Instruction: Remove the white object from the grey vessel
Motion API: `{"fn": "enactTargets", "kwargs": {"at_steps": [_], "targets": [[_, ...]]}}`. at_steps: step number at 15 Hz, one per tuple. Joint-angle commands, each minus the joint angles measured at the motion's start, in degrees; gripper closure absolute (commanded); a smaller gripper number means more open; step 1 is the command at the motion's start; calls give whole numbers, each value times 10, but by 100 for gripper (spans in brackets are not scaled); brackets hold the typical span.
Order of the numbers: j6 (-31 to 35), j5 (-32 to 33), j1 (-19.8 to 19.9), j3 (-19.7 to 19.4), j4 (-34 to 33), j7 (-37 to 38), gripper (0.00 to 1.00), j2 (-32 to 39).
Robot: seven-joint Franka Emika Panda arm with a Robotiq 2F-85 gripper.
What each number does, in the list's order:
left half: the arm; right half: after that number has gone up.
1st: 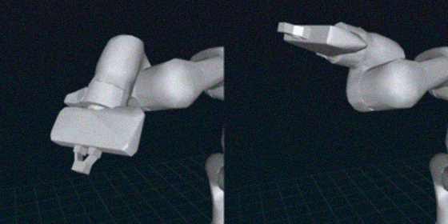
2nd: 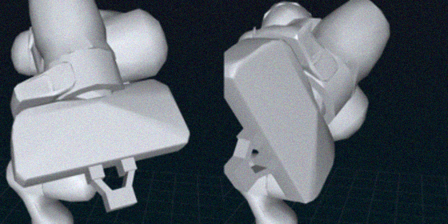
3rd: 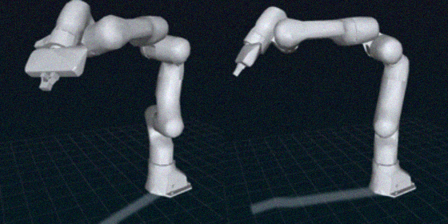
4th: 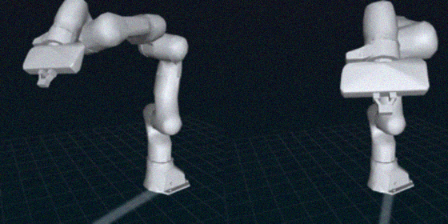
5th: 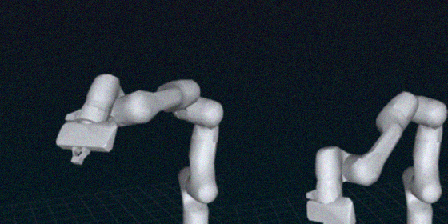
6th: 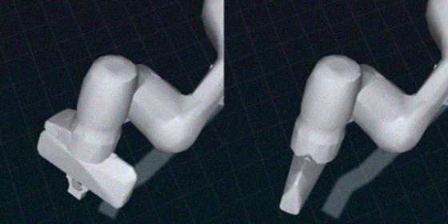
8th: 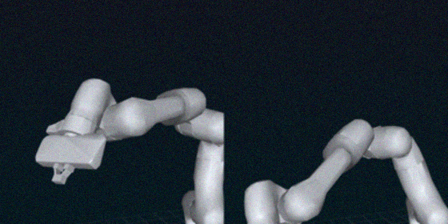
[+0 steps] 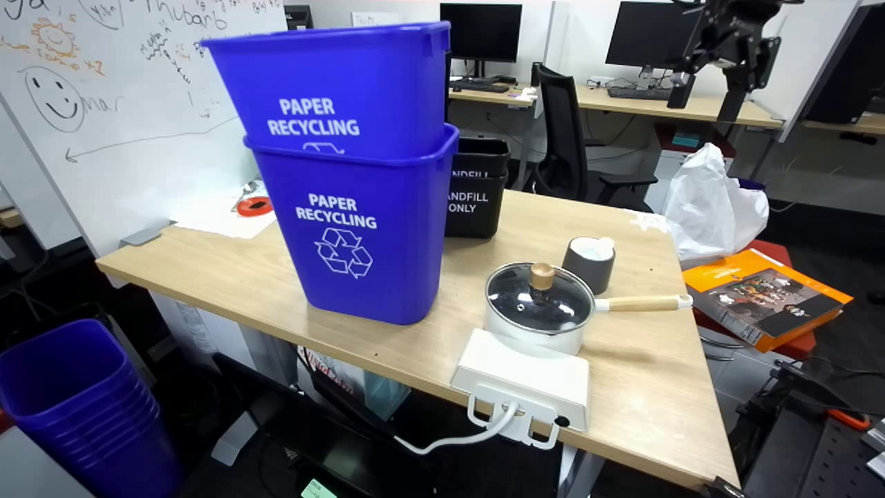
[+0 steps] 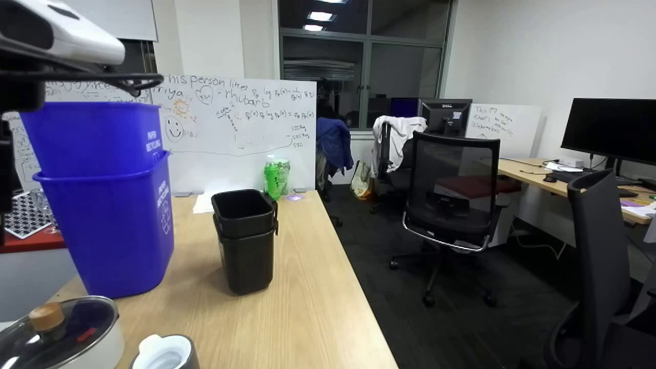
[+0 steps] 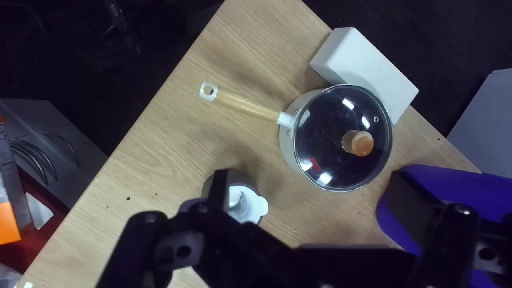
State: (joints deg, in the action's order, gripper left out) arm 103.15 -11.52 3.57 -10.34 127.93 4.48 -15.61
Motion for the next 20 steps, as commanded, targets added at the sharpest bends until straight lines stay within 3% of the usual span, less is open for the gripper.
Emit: {"fn": "enactTargets", "kwargs": {"at_steps": [1,4,8,9,20], "targets": [[19,-3,23,13,49,30,0,-24],[31,-18,32,11,97,55,0,-38],[76,10,40,17,157,50,0,-50],[45,-2,37,12,133,47,0,-34],[65,0,38,15,148,47,0,-41]]}}
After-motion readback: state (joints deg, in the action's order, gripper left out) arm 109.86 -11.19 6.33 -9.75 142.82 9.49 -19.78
